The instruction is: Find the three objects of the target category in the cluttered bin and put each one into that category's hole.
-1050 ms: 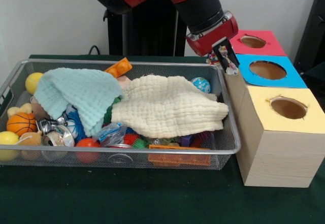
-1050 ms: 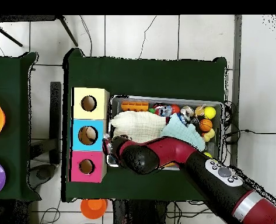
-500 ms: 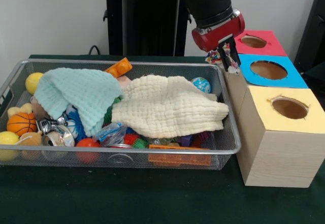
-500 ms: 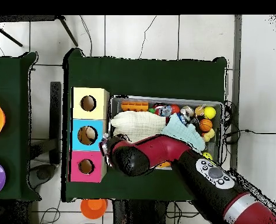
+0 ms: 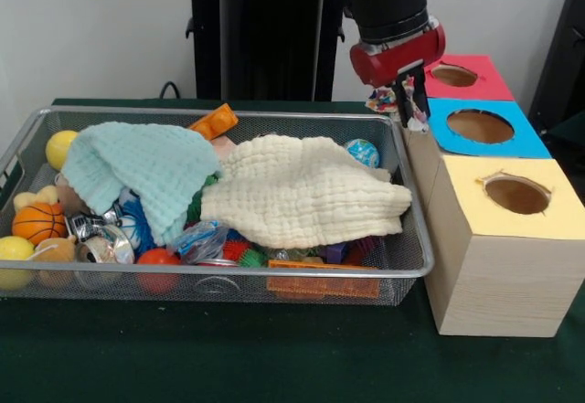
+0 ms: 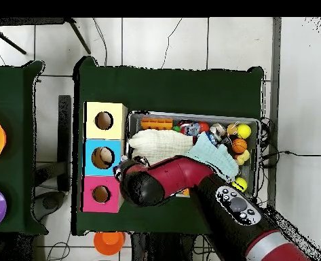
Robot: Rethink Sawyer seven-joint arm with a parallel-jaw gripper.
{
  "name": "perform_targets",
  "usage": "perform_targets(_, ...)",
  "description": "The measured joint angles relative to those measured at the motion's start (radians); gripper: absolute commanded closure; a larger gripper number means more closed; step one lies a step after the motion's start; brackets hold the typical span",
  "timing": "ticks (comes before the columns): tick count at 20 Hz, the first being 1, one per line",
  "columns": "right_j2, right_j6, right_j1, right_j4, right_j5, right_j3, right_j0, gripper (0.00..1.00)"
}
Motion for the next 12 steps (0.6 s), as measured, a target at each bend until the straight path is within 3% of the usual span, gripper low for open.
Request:
perform_targets(8, -0.147, 0.000, -0.099, -0.040, 0.093, -0.069, 0.212, 1.00)
perform_targets(12, -0.178, 0.000, -0.133, -0.041, 0.130, -0.080, 0.269, 1.00)
